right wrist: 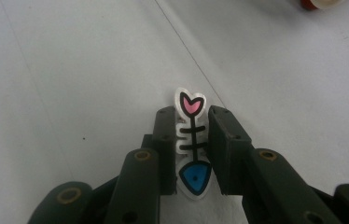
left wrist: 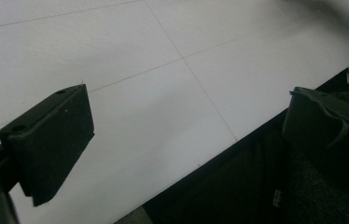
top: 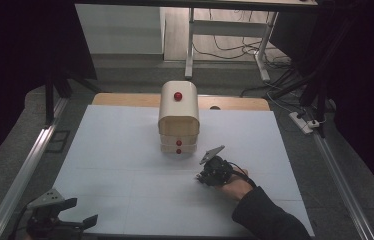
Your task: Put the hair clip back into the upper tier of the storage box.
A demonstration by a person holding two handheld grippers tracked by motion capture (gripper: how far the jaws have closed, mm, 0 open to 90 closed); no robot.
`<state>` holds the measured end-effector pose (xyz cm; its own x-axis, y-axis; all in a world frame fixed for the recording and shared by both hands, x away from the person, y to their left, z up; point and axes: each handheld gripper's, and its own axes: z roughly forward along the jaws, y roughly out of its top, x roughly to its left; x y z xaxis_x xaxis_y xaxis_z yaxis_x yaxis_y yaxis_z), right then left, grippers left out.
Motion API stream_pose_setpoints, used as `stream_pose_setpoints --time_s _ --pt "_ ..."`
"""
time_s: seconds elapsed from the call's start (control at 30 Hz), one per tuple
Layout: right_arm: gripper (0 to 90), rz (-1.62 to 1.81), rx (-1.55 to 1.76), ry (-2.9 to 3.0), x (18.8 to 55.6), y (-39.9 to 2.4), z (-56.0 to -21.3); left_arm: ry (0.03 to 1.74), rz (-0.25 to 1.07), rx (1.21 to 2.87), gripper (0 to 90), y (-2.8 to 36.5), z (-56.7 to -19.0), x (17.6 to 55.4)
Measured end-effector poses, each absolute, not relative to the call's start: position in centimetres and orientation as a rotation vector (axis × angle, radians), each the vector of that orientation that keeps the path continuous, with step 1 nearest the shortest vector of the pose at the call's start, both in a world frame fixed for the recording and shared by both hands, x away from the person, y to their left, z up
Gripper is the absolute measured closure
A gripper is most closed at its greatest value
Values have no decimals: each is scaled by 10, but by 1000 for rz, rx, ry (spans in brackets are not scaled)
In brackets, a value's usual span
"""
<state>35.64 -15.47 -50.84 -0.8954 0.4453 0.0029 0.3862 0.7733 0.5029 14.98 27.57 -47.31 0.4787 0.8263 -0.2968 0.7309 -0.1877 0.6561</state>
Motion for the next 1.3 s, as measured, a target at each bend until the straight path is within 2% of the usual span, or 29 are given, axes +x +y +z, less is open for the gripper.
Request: stream_pose_setpoints --time_s 1.3 --pt "725 1158 714 2711 336 -168 -435 1297 152 1954 23 276 -473 150"
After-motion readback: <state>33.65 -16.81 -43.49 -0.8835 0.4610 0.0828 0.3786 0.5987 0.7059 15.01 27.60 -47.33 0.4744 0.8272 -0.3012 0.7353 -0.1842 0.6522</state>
